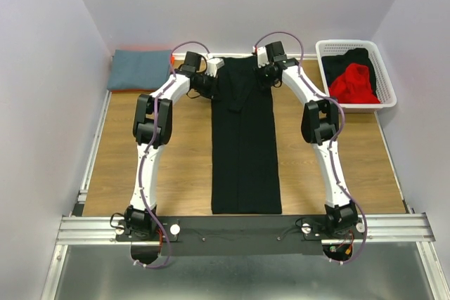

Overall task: Fold and stack the t-shirts
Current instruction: Fold the tshirt

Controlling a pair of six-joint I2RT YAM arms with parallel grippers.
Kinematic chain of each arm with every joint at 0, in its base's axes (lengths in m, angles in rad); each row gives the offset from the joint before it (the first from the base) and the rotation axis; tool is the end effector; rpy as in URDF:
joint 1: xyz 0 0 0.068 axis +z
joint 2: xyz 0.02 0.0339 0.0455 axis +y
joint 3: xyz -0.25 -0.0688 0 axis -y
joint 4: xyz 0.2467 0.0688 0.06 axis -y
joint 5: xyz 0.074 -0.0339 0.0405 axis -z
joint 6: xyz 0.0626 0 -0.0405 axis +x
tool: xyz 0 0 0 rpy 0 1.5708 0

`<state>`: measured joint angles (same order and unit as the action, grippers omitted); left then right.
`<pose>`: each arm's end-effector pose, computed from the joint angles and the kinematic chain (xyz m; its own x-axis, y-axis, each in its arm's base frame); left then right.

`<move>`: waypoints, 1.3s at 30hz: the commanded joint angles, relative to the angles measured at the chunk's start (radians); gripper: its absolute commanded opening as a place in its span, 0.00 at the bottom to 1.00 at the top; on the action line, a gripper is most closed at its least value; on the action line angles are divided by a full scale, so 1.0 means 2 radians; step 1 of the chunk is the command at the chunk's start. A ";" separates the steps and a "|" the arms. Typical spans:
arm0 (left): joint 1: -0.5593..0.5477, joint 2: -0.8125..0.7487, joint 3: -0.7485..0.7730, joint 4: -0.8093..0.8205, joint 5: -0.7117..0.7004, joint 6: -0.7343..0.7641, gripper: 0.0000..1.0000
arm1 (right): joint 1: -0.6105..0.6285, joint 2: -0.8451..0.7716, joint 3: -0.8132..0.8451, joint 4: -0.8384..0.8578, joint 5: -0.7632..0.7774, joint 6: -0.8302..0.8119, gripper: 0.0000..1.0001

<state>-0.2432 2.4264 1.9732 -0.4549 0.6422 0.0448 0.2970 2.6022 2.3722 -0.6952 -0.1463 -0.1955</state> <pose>0.5085 -0.1648 0.1255 -0.7397 0.2205 -0.6358 0.5842 0.6793 -0.4442 0.5425 0.1756 0.1355 -0.6767 -0.4081 -0.6128 -0.5147 0.8574 -0.0027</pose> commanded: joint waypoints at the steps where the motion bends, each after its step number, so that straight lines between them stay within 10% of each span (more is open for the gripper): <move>1: 0.016 0.042 0.055 -0.034 -0.020 -0.006 0.22 | 0.001 0.064 0.038 -0.006 0.049 -0.006 0.44; 9: 0.030 0.074 0.129 -0.041 -0.022 -0.003 0.23 | 0.002 0.075 0.061 0.029 0.060 -0.007 0.54; 16: 0.028 -0.023 0.110 0.000 0.009 0.020 0.40 | 0.002 -0.010 0.041 0.039 0.012 -0.029 0.94; 22: 0.028 -0.188 0.054 0.029 -0.031 0.086 0.96 | 0.001 -0.170 -0.009 0.039 -0.029 -0.059 1.00; 33: 0.029 -0.499 -0.182 0.132 -0.033 0.142 0.97 | 0.013 -0.431 -0.192 0.025 -0.070 -0.123 1.00; 39: -0.022 -0.601 -0.317 -0.053 0.022 0.351 0.97 | 0.050 -0.546 -0.341 -0.105 -0.117 -0.211 1.00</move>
<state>-0.2035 1.2694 1.5398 -0.2642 0.6430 0.4599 0.3428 1.5631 1.8668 -0.6651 -0.3164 -0.4862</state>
